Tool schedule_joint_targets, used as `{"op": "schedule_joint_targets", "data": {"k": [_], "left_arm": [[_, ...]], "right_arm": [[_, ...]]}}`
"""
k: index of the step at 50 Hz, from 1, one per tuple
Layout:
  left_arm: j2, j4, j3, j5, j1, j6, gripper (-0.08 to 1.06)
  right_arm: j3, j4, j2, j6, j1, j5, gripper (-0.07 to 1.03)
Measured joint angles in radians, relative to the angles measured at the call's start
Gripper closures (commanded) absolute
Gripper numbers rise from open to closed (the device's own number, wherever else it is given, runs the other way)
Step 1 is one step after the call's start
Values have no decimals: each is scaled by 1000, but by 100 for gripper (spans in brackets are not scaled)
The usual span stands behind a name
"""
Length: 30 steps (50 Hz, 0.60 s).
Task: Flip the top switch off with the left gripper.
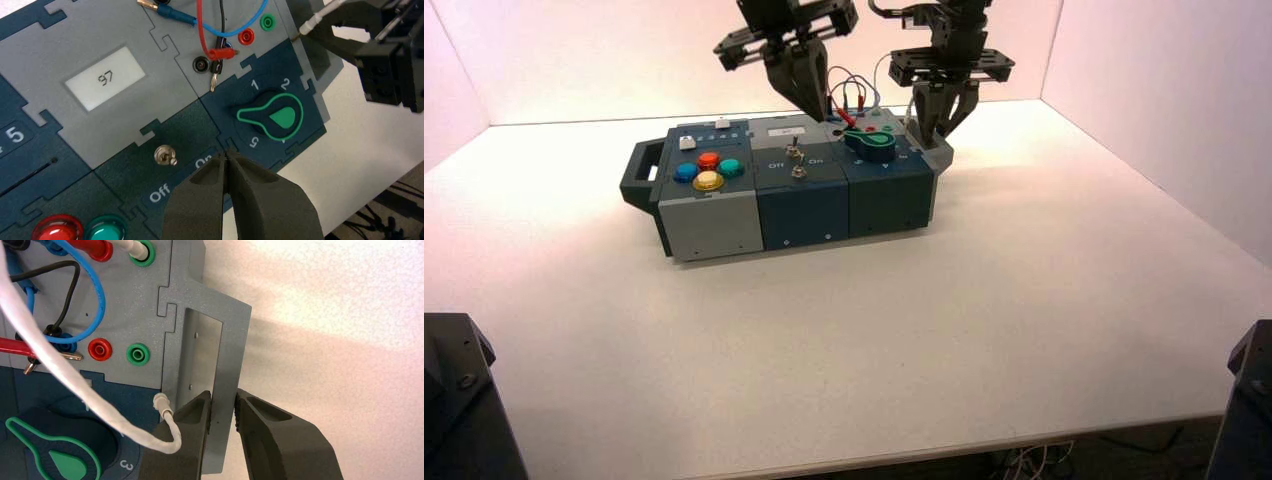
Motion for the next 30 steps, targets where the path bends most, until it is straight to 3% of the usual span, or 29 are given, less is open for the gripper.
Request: {"op": "schedule_joint_targets", "data": {"k": [30], "left_arm": [[54, 0, 0, 5, 40, -5, 101]], "right_arm": [[-11, 2, 6, 0, 0, 11, 98]]}}
